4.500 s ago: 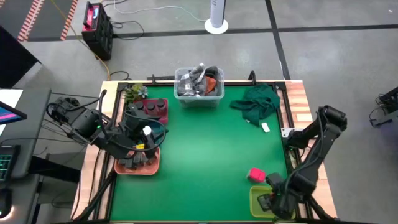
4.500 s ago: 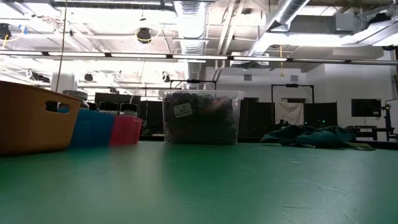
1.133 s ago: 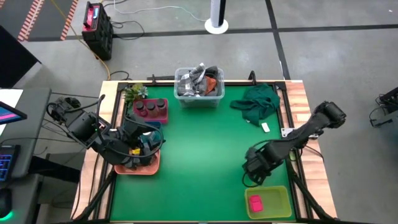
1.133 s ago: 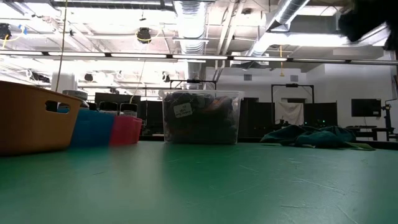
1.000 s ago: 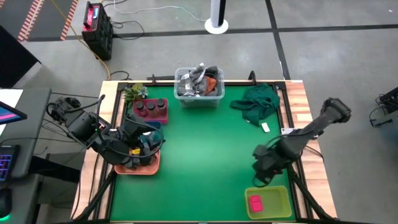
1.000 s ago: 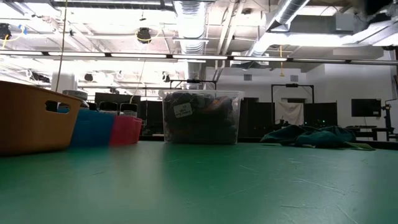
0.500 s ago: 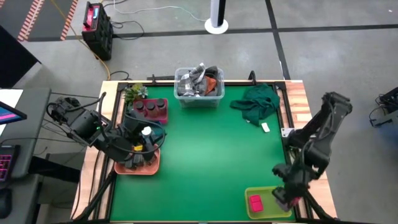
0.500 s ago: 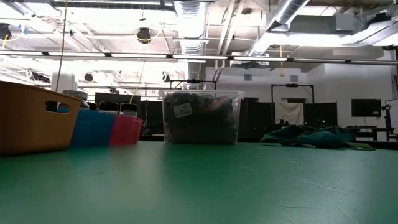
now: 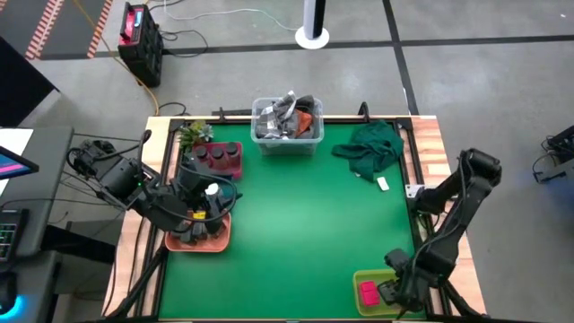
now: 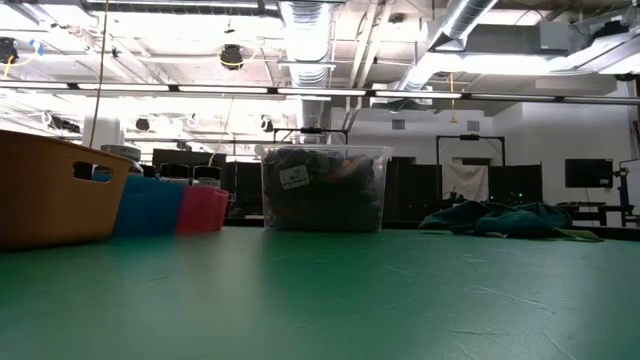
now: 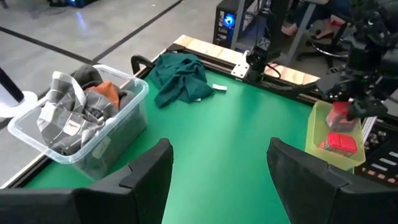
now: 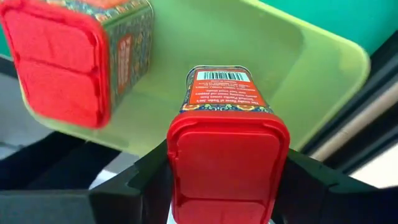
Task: Sort spices by type
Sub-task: Put the red spice can into the yellow bin
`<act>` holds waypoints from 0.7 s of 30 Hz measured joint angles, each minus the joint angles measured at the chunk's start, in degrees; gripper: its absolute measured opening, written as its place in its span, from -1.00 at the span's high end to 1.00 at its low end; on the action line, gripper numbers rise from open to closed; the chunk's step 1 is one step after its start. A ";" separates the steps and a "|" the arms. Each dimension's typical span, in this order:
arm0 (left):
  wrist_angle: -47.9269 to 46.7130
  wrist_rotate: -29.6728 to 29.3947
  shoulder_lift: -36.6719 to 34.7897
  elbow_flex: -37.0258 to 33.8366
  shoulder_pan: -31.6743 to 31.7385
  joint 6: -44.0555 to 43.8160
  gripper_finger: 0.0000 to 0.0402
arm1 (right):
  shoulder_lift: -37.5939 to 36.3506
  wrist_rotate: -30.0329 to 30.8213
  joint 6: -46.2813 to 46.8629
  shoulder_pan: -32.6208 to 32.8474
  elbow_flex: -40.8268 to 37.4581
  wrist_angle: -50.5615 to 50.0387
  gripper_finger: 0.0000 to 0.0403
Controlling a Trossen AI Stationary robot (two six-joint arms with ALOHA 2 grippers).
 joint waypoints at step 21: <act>-0.87 2.62 0.00 0.00 0.00 -1.32 -0.24 | 4.54 0.52 5.99 0.55 0.02 -0.65 -0.37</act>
